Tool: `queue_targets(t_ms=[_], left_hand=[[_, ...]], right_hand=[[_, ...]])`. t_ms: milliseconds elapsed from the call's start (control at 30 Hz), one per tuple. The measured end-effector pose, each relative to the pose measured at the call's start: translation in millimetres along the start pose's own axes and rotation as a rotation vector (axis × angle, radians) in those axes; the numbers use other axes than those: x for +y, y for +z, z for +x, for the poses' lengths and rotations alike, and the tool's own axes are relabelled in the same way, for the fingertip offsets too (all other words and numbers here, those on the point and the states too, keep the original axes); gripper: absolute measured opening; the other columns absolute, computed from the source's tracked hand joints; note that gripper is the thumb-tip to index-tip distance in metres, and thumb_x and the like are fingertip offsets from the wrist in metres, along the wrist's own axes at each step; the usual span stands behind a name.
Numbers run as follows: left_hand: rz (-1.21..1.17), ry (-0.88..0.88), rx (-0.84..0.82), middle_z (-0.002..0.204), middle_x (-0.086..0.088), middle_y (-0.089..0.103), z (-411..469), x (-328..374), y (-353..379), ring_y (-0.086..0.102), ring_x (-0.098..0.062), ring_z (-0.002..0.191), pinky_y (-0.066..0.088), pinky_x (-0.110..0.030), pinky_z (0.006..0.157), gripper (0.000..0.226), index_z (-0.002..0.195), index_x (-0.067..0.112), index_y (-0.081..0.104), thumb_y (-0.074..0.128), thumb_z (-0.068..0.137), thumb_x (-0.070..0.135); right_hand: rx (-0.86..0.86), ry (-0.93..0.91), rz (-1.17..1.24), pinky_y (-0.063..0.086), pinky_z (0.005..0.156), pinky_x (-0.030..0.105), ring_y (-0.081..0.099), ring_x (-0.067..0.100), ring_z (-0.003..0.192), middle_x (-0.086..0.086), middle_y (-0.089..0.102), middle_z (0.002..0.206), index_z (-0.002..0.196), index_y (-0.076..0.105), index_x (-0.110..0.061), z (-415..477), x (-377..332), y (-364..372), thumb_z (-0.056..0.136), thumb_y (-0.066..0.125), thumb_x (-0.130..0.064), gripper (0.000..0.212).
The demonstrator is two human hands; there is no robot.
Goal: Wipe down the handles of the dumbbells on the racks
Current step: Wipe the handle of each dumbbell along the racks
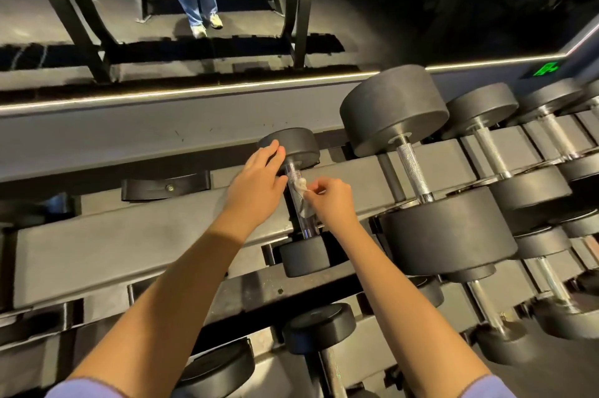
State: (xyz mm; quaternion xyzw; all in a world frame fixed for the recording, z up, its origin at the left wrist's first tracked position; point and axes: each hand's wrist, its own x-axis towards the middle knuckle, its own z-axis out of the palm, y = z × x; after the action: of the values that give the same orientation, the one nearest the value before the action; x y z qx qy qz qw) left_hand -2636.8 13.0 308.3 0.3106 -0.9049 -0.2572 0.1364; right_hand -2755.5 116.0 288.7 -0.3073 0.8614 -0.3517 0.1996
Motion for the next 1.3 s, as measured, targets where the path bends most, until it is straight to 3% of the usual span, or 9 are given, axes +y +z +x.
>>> queue_targets(t_ms=[200, 300, 533, 700, 800, 933, 1067, 1233, 1300], left_hand=[[0.021, 0.002, -0.016, 0.159, 0.005, 0.016, 0.3, 1.8, -1.8, 0.012, -0.016, 0.146, 0.027, -0.040, 0.116, 0.057, 0.151, 0.020, 0.021, 0.045, 0.100, 0.023], [0.029, 0.007, -0.017, 0.159, 0.005, 0.016, 0.8, 1.0, -2.8, 0.012, -0.016, 0.146, 0.028, -0.040, 0.115, 0.057, 0.151, 0.020, 0.022, 0.045, 0.100, 0.018], [0.042, 0.005, -0.006, 0.159, 0.004, 0.014, 0.0, 3.0, -3.6, 0.011, -0.016, 0.146, 0.028, -0.036, 0.115, 0.058, 0.151, 0.019, 0.021, 0.043, 0.098, 0.007], [0.021, -0.012, -0.014, 0.159, 0.006, 0.013, 0.0, 2.5, -4.0, 0.011, -0.014, 0.146, 0.027, -0.038, 0.116, 0.058, 0.151, 0.021, 0.021, 0.042, 0.099, 0.010], [0.016, -0.026, -0.021, 0.159, 0.007, 0.013, -0.1, 3.6, -5.5, 0.011, -0.013, 0.146, 0.028, -0.038, 0.116, 0.056, 0.151, 0.022, 0.021, 0.042, 0.100, 0.013], [0.007, -0.024, -0.023, 0.159, 0.008, 0.013, -1.0, 4.6, -7.2, 0.010, -0.012, 0.146, 0.024, -0.032, 0.115, 0.057, 0.152, 0.022, 0.021, 0.042, 0.100, 0.012], [-0.008, -0.011, -0.032, 0.159, 0.007, 0.012, -1.8, 5.0, -9.2, 0.009, -0.011, 0.146, 0.020, -0.028, 0.114, 0.058, 0.151, 0.021, 0.020, 0.042, 0.099, 0.008], [-0.023, -0.014, -0.034, 0.159, 0.008, 0.012, -2.6, 5.8, -9.6, 0.009, -0.012, 0.146, 0.022, -0.029, 0.113, 0.058, 0.152, 0.022, 0.020, 0.042, 0.099, 0.008], [-0.011, -0.016, -0.044, 0.159, 0.007, 0.012, -2.3, 6.3, -10.9, 0.010, -0.013, 0.146, 0.024, -0.032, 0.114, 0.059, 0.151, 0.022, 0.020, 0.043, 0.099, 0.009]], right_hand=[[-0.021, 0.032, -0.064, 0.052, 0.075, 0.036, 0.060, 0.020, 0.078, 0.003, 0.062, 0.079, 0.087, 0.067, -0.007, -17.0, 5.1, -0.6, 0.087, 0.062, -0.007, 0.005], [0.029, 0.058, -0.027, 0.054, 0.077, 0.036, 0.063, 0.023, 0.079, 0.008, 0.066, 0.081, 0.086, 0.067, -0.006, -10.0, -3.5, 2.1, 0.087, 0.060, -0.005, 0.007], [0.084, -0.046, 0.080, 0.047, 0.074, 0.023, 0.056, 0.014, 0.074, 0.002, 0.060, 0.076, 0.089, 0.069, -0.002, 21.5, -19.7, 3.4, 0.086, 0.063, -0.003, 0.007], [-0.046, 0.001, 0.019, 0.051, 0.075, 0.032, 0.062, 0.022, 0.077, 0.009, 0.067, 0.079, 0.084, 0.070, -0.003, 1.3, 2.2, -2.1, 0.087, 0.066, -0.013, 0.011], [-0.091, -0.021, -0.051, 0.044, 0.068, 0.024, 0.058, 0.018, 0.073, 0.005, 0.062, 0.075, 0.081, 0.068, -0.004, -14.0, 11.3, -4.7, 0.086, 0.063, -0.007, 0.008], [-0.018, -0.040, 0.001, 0.048, 0.070, 0.026, 0.059, 0.017, 0.074, 0.007, 0.064, 0.078, 0.085, 0.068, -0.003, -3.3, 1.2, 1.1, 0.088, 0.062, -0.006, 0.007], [0.045, -0.097, 0.049, 0.039, 0.066, 0.015, 0.057, 0.013, 0.074, 0.002, 0.064, 0.077, 0.084, 0.070, -0.005, 15.7, -11.4, 3.9, 0.088, 0.064, -0.008, 0.007], [-0.035, -0.084, 0.007, 0.047, 0.069, 0.029, 0.059, 0.018, 0.072, 0.007, 0.065, 0.076, 0.083, 0.070, -0.003, -10.4, 8.1, -0.4, 0.086, 0.066, -0.009, 0.007], [-0.067, -0.066, -0.025, 0.042, 0.068, 0.024, 0.056, 0.015, 0.070, 0.004, 0.062, 0.075, 0.081, 0.070, -0.004, -22.0, 14.3, -3.9, 0.085, 0.068, -0.008, 0.006]])
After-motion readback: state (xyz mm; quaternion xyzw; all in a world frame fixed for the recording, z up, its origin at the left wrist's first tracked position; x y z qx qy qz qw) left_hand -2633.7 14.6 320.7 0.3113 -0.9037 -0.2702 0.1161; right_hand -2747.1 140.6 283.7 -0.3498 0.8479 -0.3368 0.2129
